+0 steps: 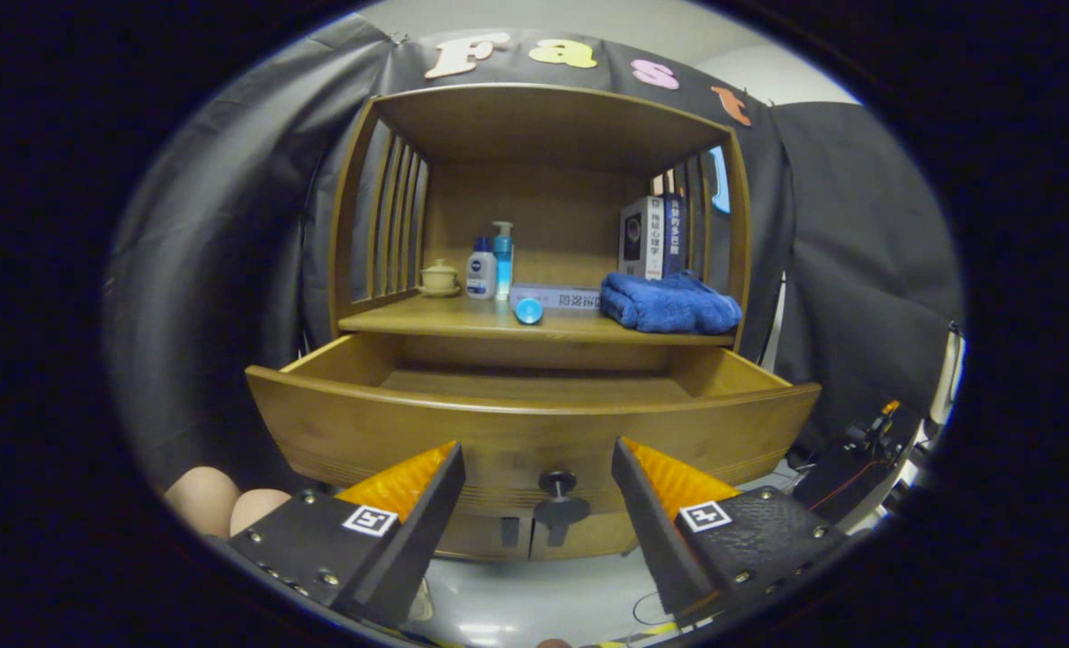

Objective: Pull open the drawer, take out the items inside it, and place them on the countertop above the cabinet.

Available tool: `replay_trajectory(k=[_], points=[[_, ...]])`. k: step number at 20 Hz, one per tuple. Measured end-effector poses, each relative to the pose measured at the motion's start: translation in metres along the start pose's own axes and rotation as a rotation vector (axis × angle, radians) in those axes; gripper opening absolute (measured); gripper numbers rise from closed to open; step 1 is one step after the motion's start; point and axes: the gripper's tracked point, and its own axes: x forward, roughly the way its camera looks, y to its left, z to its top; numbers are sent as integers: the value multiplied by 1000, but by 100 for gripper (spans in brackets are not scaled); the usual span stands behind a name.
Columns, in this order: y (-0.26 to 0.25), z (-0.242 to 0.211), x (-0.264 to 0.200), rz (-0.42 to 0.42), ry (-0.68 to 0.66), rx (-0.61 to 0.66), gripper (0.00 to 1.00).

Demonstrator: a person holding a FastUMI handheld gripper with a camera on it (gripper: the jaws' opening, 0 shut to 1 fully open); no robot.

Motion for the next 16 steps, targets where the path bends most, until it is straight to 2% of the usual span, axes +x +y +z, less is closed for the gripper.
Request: replay_trajectory(k=[10,16], points=[[2,1,26,1,5,18,98],[3,7,30,33,-5,1,97]])
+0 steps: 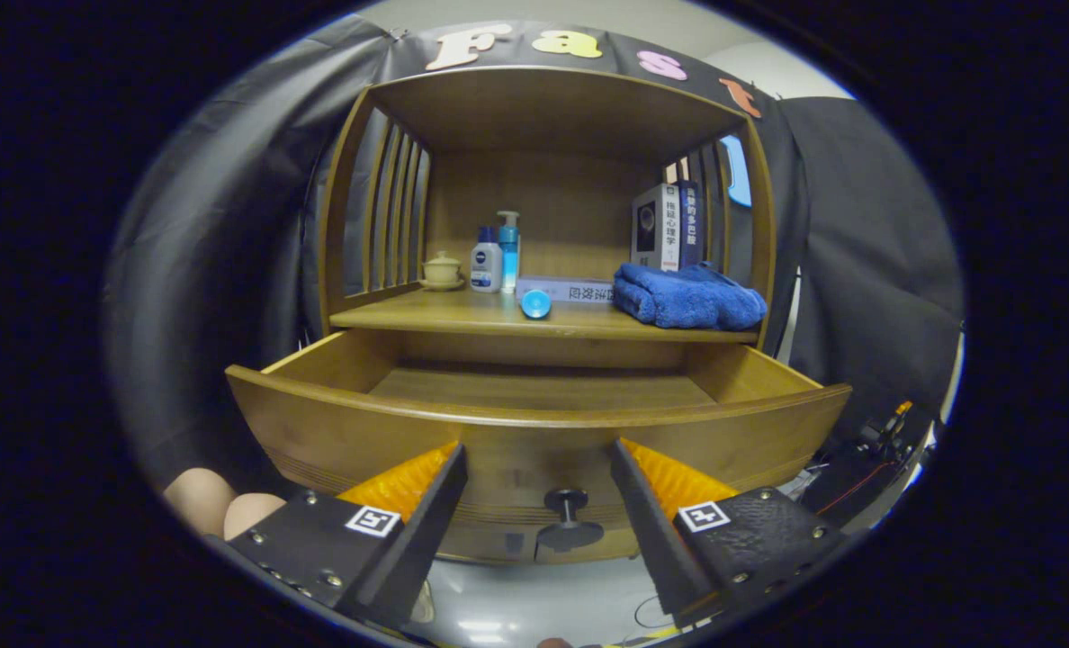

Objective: Pull open the drawer, take out the items inside it, and place them on the countertop above the cabinet.

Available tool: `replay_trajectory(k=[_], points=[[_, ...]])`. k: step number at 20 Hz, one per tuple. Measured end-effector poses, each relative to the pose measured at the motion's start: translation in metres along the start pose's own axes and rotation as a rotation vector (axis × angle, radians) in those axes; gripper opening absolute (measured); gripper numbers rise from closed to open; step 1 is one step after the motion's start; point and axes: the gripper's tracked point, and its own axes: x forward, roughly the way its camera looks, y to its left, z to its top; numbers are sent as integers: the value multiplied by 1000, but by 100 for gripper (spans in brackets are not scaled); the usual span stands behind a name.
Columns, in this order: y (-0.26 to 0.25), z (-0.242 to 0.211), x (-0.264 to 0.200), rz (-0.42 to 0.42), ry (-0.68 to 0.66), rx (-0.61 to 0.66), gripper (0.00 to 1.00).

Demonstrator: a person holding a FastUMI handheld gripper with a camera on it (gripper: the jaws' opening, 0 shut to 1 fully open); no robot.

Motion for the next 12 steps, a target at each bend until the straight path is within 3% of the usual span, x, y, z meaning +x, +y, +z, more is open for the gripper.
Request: replay_trajectory(k=[12], points=[[-3,14,46,14,8,-79,97]])
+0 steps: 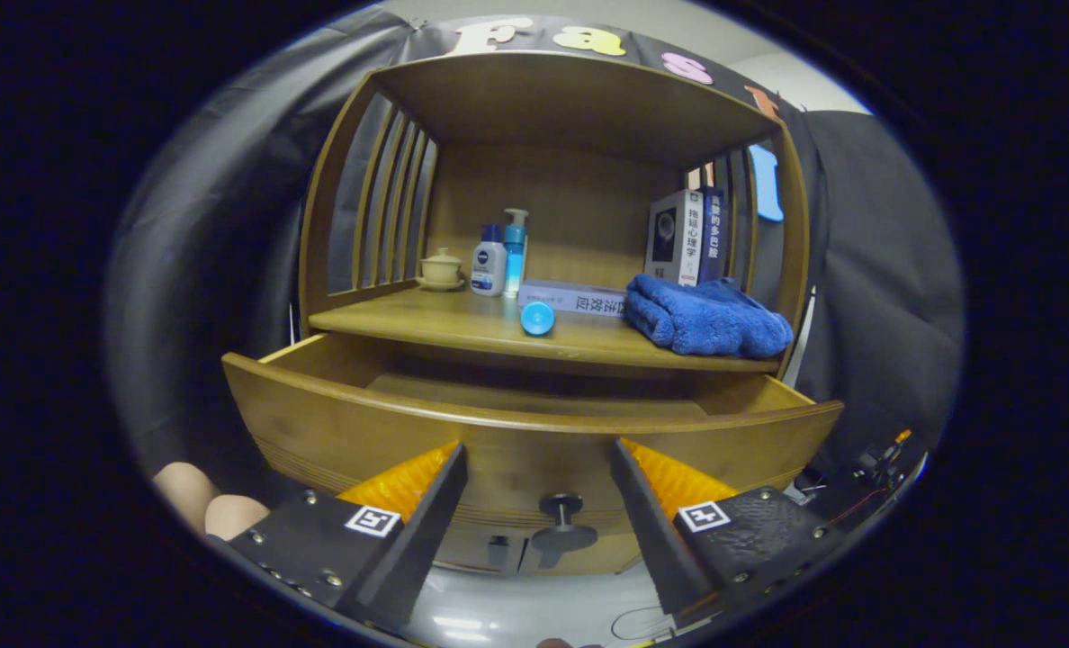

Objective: Pull open the drawer, take out the items inside it, and place them on the countertop above the cabinet.

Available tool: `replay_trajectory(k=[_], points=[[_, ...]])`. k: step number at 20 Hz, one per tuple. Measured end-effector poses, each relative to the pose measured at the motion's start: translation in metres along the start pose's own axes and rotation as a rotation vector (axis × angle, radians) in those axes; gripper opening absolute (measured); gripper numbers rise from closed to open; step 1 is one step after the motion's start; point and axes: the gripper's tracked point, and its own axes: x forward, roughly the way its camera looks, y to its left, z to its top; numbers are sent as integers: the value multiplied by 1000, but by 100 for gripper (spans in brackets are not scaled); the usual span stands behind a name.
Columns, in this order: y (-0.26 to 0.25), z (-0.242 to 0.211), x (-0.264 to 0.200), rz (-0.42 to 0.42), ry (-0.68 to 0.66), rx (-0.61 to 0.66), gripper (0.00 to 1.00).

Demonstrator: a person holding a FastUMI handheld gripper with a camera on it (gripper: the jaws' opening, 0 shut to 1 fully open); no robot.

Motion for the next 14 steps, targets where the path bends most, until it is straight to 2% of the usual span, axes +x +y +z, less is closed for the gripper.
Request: replay_trajectory(k=[4,14], points=[[0,1,7,-6,-6,-44,97],[9,11,59,-28,-2,-21,97]])
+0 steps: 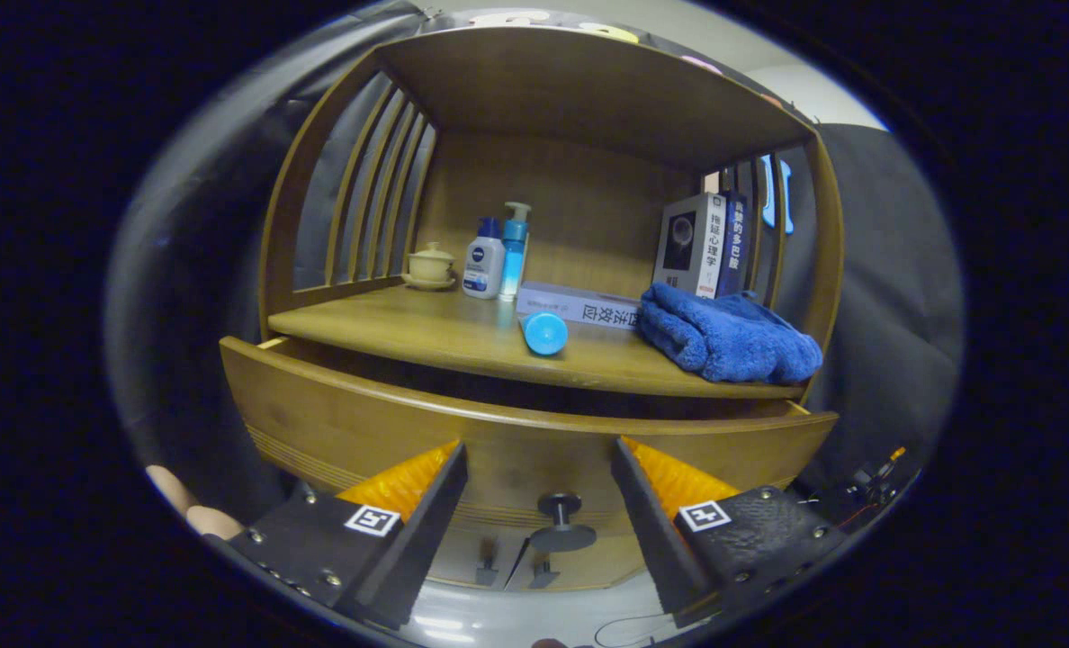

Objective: Pull open the drawer, take out the items inside it, and place them on the countertop above the cabinet.

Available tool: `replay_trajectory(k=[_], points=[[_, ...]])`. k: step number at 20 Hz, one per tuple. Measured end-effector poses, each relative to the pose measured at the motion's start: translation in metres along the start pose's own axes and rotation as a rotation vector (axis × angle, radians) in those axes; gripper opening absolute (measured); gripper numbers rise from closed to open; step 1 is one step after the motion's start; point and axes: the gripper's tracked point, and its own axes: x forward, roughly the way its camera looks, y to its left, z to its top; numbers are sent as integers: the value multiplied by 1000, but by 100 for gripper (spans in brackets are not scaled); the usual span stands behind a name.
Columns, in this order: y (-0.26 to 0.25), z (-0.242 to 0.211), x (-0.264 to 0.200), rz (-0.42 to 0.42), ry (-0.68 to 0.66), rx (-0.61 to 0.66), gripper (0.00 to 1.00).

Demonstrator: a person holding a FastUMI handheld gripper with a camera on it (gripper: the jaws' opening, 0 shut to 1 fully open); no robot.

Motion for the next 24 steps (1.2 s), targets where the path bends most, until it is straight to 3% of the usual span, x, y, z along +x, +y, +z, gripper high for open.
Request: replay_trajectory(k=[9,17,20,24], points=[[5,3,39,9,21,-12,97],[4,-7,37,11,40,-16,97],[5,13,27,32,-8,53,97],[-19,53,-5,16,-102,54,97]])
